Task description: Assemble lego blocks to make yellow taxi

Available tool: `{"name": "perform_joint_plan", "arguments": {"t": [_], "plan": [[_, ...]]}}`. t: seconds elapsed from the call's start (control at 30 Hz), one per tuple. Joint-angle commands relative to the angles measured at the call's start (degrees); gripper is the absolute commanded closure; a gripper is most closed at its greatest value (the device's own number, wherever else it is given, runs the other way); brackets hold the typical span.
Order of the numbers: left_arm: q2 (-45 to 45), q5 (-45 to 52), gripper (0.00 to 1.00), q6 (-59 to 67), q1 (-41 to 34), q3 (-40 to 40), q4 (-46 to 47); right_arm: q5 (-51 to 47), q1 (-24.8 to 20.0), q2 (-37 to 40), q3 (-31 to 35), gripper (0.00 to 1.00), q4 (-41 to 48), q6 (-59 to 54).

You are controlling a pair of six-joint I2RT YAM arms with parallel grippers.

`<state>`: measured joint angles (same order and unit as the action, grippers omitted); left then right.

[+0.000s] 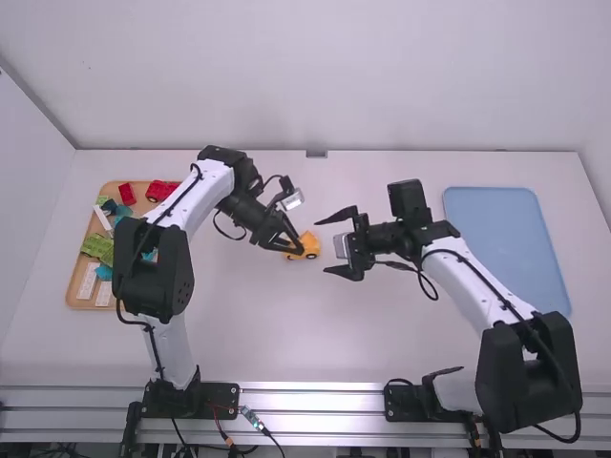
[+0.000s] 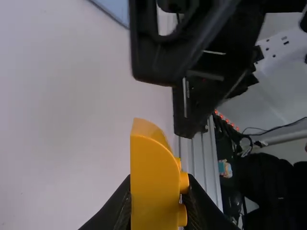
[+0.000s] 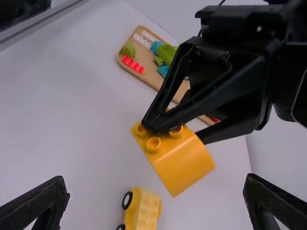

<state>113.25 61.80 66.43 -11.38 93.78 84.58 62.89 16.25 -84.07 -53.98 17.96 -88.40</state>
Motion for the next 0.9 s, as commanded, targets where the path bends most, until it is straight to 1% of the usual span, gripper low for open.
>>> {"name": "perform_joint_plan", "arguments": {"t": [0.0, 0.17, 0.23, 0.27, 0.4, 0.47, 0.53, 0.63, 0.7, 0.77, 0.8, 0.87], "plan": [[0.53, 2.42, 0.78, 4.52, -0.7, -0.98, 0.96, 1.6, -0.15, 0.94, 0.28, 0.04, 0.59, -2.78], [0.53, 3.43, 0.78, 5.03, -2.84, -2.62, 0.2, 1.77, 0.57, 0.94, 0.28, 0.06, 1.29, -3.21], [0.53, 3.32, 0.78, 4.94, -3.52, -3.27, -0.61, 1.36, 1.55, 1.02, 0.26, 0.1, 1.95, -4.17], [0.53, 3.05, 0.78, 4.98, -3.85, -3.29, -0.61, 0.94, 1.95, 1.02, 0.28, 0.16, 2.32, -4.85], [0.53, 2.99, 0.78, 4.98, -3.93, -2.7, 0.11, 0.09, 3.06, 1.02, 0.28, 0.25, 2.32, -4.5], [0.53, 2.81, 0.78, 4.98, -3.96, -2.55, 0.28, 0.02, 3.21, 1.02, 0.28, 0.28, 2.29, -4.46], [0.53, 2.79, 0.78, 5.05, -4.02, -2.83, 0.17, -0.17, 3.19, 1.02, 0.28, 0.34, 2.34, -4.46], [0.53, 2.71, 0.78, 5.01, -4.0, -3.05, -0.07, -0.48, 3.21, 1.02, 0.28, 0.36, 2.51, -4.46], [0.53, 2.36, 0.78, 4.98, -3.98, -3.18, -0.17, -1.25, 3.19, 1.02, 0.28, 0.4, 2.73, -4.46], [0.53, 2.18, 0.78, 4.98, -3.98, -3.18, -0.17, -1.2, 3.19, 1.02, 0.28, 0.41, 3.08, -4.48], [0.53, 2.4, 0.78, 5.05, -4.02, -3.18, -0.17, -1.25, 3.21, 1.02, 0.28, 0.44, 3.17, -4.48], [0.53, 2.36, 0.78, 4.94, -4.02, -3.12, -0.31, -1.25, 3.19, 1.02, 0.26, 0.46, 3.3, -4.48]]}}
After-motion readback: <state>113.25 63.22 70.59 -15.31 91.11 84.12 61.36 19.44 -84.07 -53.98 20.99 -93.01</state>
